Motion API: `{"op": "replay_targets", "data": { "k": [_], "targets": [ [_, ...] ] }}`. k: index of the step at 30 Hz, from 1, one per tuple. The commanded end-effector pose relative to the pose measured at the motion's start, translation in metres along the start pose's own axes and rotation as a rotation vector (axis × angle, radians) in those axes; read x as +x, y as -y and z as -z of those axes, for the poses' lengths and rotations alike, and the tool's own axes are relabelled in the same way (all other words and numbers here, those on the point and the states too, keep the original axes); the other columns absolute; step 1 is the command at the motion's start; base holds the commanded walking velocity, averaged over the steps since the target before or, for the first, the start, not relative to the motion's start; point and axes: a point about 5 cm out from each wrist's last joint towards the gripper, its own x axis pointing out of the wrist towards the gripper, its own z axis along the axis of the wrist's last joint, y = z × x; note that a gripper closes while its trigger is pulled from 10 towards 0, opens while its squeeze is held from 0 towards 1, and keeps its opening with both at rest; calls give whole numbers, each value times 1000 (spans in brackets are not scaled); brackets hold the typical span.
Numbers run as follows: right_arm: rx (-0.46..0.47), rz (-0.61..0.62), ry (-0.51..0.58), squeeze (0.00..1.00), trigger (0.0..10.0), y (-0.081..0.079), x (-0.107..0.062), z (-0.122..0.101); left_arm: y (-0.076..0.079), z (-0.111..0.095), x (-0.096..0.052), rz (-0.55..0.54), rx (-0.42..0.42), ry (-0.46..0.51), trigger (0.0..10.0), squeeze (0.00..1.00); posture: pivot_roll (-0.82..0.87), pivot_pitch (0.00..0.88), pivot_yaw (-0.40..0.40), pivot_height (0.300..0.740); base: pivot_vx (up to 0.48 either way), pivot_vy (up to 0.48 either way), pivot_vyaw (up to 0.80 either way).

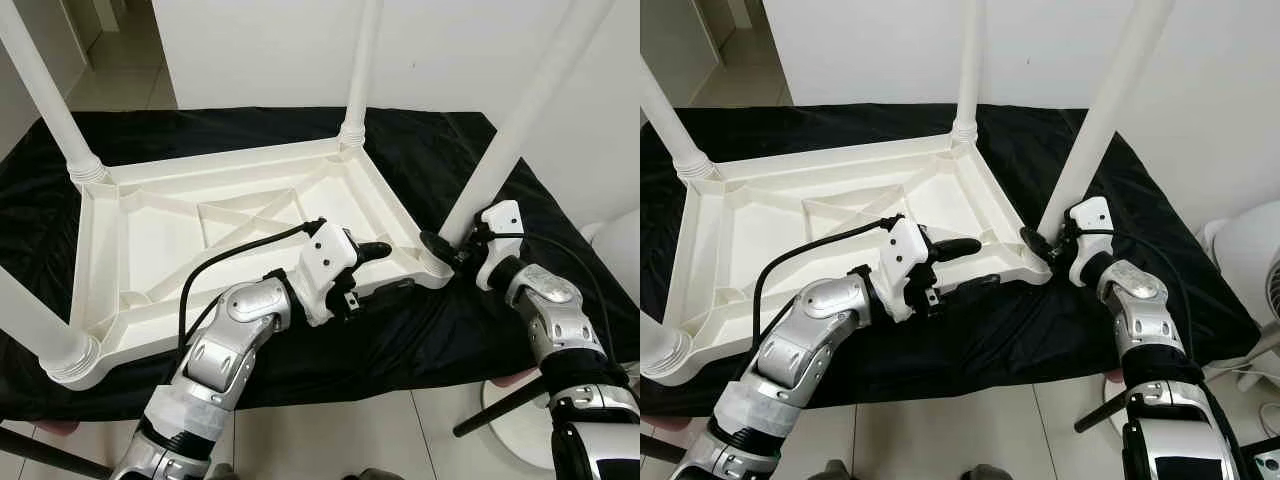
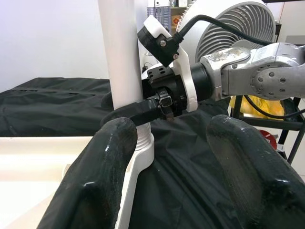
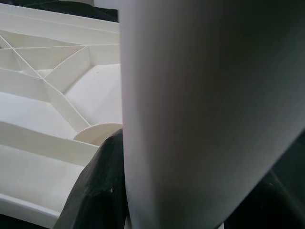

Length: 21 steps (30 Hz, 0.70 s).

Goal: Building children table

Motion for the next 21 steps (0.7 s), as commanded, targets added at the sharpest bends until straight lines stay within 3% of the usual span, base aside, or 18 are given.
{"op": "replay_targets", "data": {
  "k": [1, 2, 3, 5, 6, 7, 21],
  "targets": [
    [28, -25, -63, 0, 0, -5, -2, 15, -2, 1, 0, -52, 0, -9, 10000, 0, 11, 0, -28, 740, 0, 0, 0],
    [31, -25, -64, 0, 0, -6, -3, 16, -2, 1, 0, -52, -1, -9, 10000, 0, 9, 1, -27, 740, 0, 0, 0],
    [33, -21, -61, 0, 1020, -6, -3, 17, -2, 1, 0, -51, -1, -9, 10000, 0, 9, 2, -26, 740, 0, 0, 0],
    [33, -21, -61, 0, 1020, -6, -3, 17, -2, 1, 0, -51, -1, -9, 10000, 0, 9, 2, -26, 740, 0, 0, 0],
    [46, -5, -60, 0, 7765, -6, -4, 19, -2, 1, 0, -50, 0, -10, 10000, 0, 8, 3, -26, 740, 0, 0, 0],
    [62, -3, -53, 0, 10000, -6, -4, 20, -2, 1, 0, -49, -1, -10, 10000, 0, 7, 4, -27, 740, 0, 0, 0],
    [205, 146, -98, 0, 10000, -5, -2, 37, -1, 1, 0, -45, -4, -9, 10000, 0, 3, 9, -29, 740, 0, 0, 0]
  ]
}}
